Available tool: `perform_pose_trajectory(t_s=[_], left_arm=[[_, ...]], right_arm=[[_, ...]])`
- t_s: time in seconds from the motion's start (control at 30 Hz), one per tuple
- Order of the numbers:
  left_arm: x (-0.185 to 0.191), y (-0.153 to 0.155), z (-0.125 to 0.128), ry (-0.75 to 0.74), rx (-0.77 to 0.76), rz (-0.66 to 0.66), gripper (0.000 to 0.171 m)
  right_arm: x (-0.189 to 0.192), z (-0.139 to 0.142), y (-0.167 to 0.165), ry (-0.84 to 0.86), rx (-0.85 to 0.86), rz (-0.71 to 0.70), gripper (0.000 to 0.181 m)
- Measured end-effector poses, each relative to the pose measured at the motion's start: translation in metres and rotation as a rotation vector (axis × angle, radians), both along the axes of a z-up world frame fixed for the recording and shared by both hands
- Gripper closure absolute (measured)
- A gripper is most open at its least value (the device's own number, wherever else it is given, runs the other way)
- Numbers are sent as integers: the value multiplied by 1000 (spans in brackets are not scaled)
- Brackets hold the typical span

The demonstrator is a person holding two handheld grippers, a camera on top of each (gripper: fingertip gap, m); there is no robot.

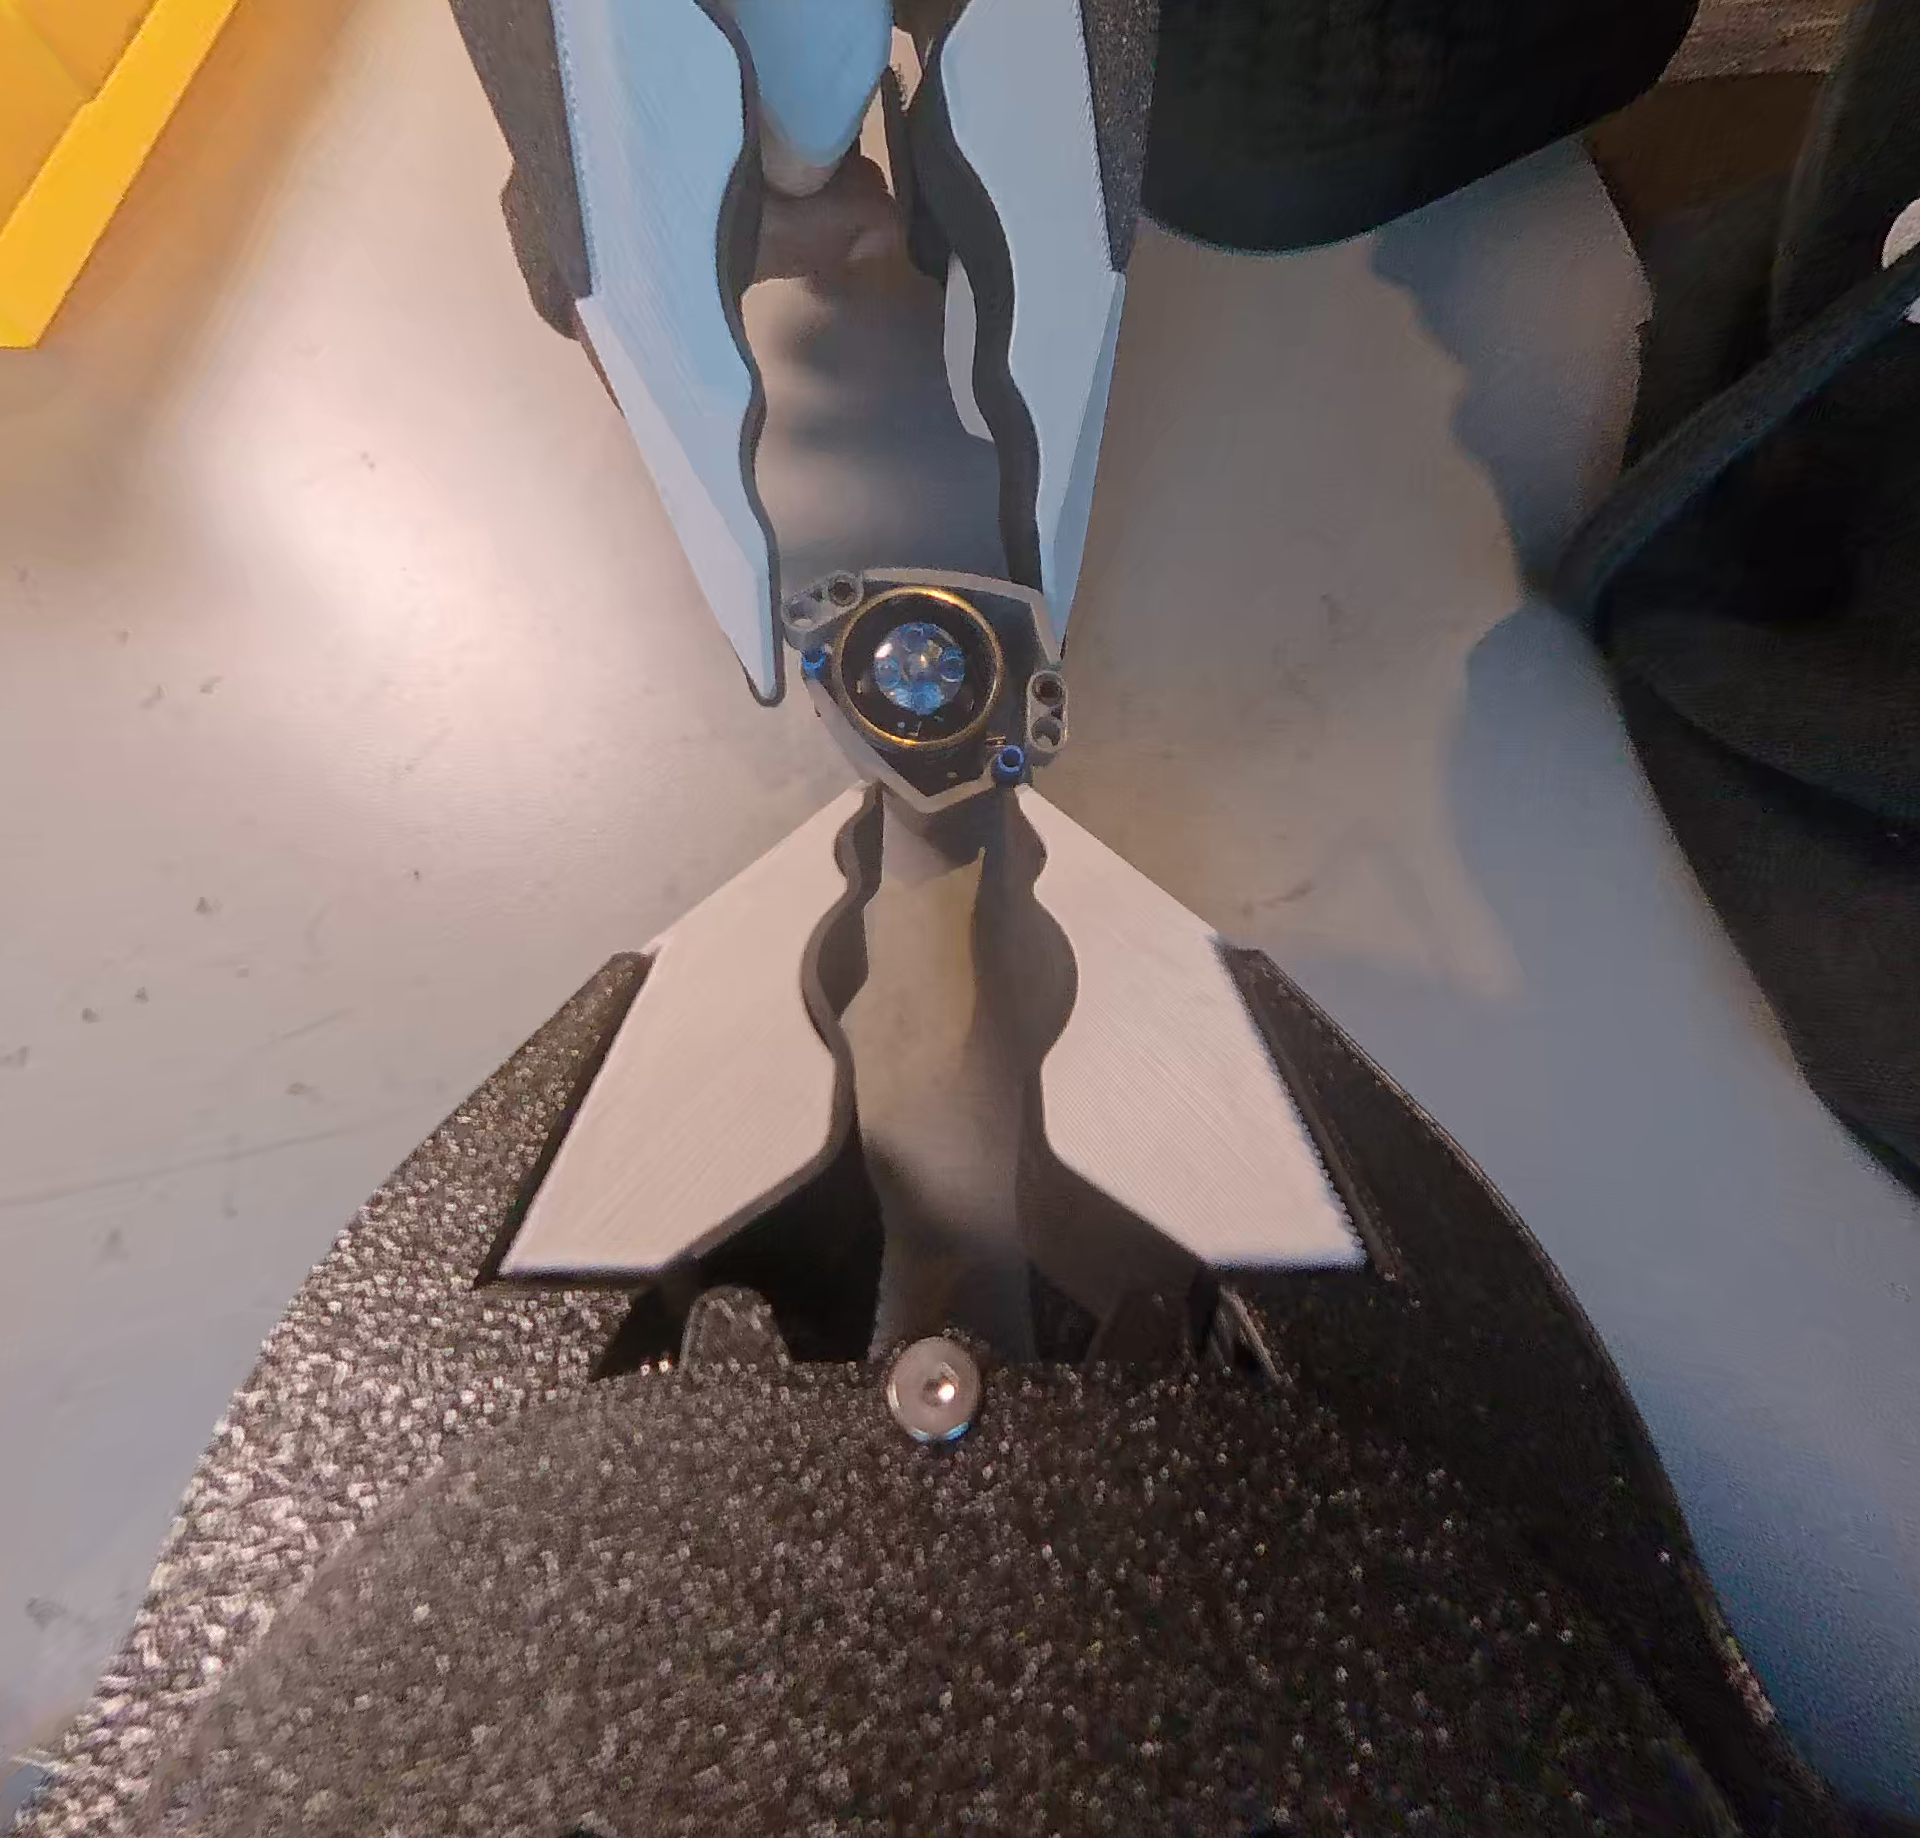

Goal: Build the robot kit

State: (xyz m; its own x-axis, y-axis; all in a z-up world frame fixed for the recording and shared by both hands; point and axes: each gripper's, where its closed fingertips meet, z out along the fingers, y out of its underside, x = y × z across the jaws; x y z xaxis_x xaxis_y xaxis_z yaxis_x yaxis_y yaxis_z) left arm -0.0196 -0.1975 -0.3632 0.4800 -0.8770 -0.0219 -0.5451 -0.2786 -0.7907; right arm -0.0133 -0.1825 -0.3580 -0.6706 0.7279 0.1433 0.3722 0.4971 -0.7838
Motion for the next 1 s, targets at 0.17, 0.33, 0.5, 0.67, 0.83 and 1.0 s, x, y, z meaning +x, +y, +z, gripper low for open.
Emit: perform_pose_trajectory(t_s=[0.17, 0.33, 0.5, 0.67, 0.83, 1.0], left_arm=[[2, -6, 0, -5, -15, -26, 144], [4, -11, 0, -27, -53, -29, 132], [7, -9, 0, -50, -93, 50, 131], [8, -6, 0, -82, -137, 114, 134], [8, -5, 0, -78, -127, 154, 136], [8, -5, 0, -58, -99, 163, 137]], right_arm=[[0, 0, -2, -13, -6, 24, 132], [0, -1, -2, -31, 0, 23, 132], [0, -2, -1, -37, 15, 5, 132], [0, -3, -1, -47, 13, -11, 132], [1, -3, -2, -75, 9, -16, 132], [2, -3, -2, -100, 23, -13, 132]])
